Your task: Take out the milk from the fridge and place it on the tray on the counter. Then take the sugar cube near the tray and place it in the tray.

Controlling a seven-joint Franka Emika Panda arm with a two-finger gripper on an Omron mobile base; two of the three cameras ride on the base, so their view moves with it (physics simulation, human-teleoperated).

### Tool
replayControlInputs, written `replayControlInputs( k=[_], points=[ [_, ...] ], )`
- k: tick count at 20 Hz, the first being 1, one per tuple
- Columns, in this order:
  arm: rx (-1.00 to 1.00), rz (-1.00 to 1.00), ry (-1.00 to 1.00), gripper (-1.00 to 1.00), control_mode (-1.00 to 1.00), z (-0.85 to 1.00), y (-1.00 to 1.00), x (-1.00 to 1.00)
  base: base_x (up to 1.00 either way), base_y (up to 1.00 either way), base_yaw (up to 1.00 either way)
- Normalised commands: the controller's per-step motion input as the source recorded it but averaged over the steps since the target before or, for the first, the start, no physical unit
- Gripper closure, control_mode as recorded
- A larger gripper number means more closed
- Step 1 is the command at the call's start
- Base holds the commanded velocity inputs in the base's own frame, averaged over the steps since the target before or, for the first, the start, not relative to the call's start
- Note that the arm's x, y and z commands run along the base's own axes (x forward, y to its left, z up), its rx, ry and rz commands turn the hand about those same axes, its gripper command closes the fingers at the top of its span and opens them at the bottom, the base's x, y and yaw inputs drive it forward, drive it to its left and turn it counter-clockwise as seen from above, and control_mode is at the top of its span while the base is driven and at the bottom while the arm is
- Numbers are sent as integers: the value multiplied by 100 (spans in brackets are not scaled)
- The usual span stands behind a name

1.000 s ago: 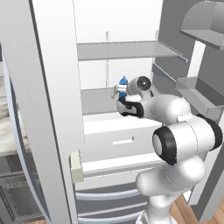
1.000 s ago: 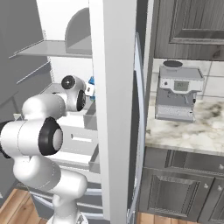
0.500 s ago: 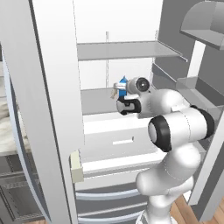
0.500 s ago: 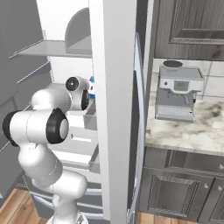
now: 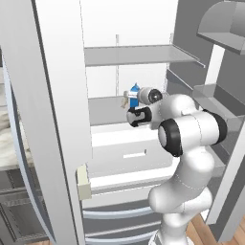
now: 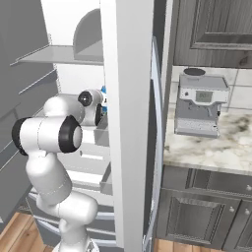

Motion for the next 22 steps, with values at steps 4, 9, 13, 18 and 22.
replayControlInputs(
  k=[4,9,13,18,22],
  points=[
    [0,0,-5,-100,-100,-4,10,22,0,0,0],
    [0,0,-5,-100,-100,-6,11,21,0,0,0],
    [0,0,-4,-100,-100,0,0,20,0,0,0],
    [0,0,-2,-100,-100,-2,2,26,0,0,0],
    [0,0,-1,-100,-100,-1,0,12,0,0,0]
  ],
)
